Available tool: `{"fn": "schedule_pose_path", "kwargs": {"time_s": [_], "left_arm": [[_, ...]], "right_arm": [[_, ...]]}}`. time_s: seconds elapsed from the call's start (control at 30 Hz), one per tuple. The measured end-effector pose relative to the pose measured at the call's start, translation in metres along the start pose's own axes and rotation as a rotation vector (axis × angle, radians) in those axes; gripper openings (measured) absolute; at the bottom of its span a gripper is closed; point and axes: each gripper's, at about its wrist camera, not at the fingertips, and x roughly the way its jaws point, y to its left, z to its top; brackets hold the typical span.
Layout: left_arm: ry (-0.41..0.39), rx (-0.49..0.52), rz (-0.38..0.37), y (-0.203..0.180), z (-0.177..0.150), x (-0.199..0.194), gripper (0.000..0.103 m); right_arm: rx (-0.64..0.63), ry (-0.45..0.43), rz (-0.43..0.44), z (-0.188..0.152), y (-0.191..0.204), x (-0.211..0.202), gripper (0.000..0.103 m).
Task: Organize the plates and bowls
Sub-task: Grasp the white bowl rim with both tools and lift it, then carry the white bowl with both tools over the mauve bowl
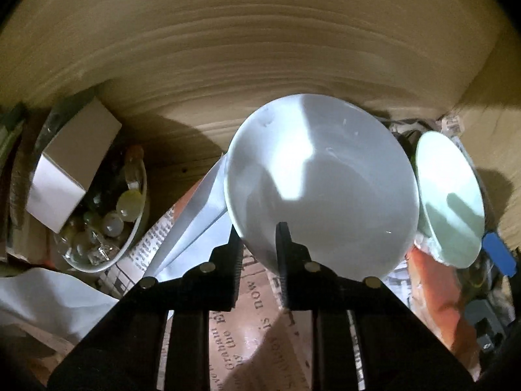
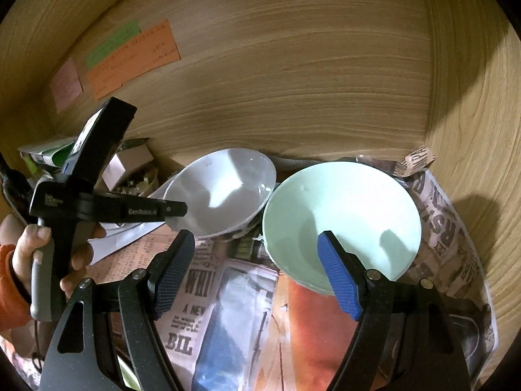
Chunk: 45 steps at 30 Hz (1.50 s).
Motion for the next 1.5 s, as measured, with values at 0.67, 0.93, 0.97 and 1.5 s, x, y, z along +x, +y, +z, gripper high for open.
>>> {"fn": "schedule_pose_path", "kwargs": {"time_s": [0.67,0.93,0.97,1.5], "left_arm": [[0.06,0.185,-0.049,0.007,-0.092,-0.053,0.02],[0.023,0.183,-0.051,0.013,-0.095,-0.053,0.02],[0.012,0.191,-0.046,0.012,-0.095,-0.053,0.02],[-0.067,0.159,-0.049,0.011,-0.098,-0.084,0.02]], "right_arm": [[-0.095,0.122,0.019,-0.011,0.032,0.032,0.05],[-0.087,0.242,0.05,-0.024,0.032,0.055,0.029],[-0.082,0.249,0.063,-0.025,0.033,0.056,0.027],[-0.116,0.166,0.036,-0.021,0.053,0.023,0.017]]}}
